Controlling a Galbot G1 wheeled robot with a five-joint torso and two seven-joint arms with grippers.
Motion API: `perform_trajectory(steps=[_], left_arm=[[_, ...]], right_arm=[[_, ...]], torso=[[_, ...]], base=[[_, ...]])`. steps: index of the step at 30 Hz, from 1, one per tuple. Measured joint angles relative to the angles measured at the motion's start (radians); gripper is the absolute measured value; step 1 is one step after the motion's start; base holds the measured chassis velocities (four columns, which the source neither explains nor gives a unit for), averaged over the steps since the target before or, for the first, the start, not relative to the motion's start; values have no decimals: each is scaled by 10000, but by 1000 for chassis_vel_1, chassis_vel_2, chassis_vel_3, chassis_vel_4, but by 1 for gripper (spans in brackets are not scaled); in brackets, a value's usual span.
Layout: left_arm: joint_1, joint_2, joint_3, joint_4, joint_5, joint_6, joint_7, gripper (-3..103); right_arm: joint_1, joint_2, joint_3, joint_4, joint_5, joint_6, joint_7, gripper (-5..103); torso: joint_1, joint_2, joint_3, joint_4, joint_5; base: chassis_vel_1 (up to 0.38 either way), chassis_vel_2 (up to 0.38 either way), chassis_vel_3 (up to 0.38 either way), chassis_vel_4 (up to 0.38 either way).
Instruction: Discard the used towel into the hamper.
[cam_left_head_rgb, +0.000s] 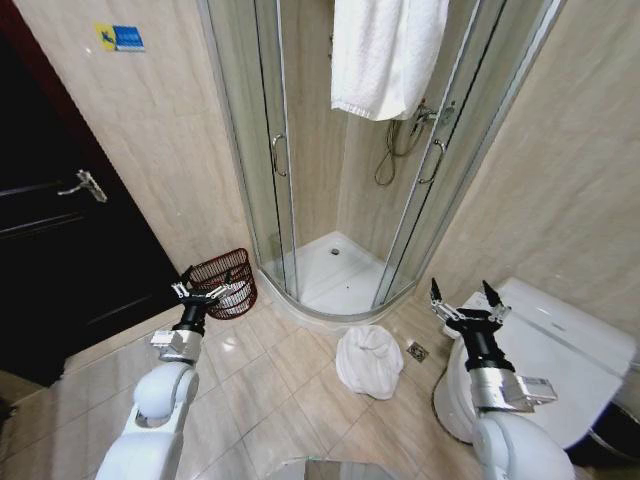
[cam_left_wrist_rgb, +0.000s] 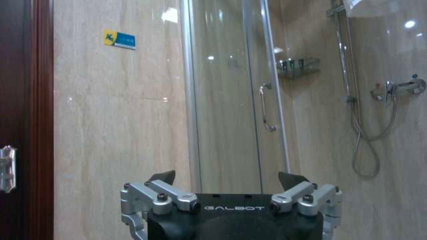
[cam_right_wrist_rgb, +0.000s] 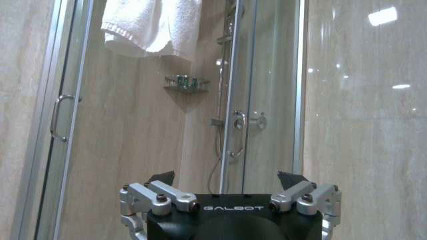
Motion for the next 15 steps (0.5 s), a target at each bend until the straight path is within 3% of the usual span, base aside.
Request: perform_trajectory(steps=[15], left_arm=[[39,-91,153,-82,24,41,48,100]], right_arm=[[-86,0,27,16,36,-53,10,100]], torso=[[346,765,420,0,0]], base=[[0,0,0,0]])
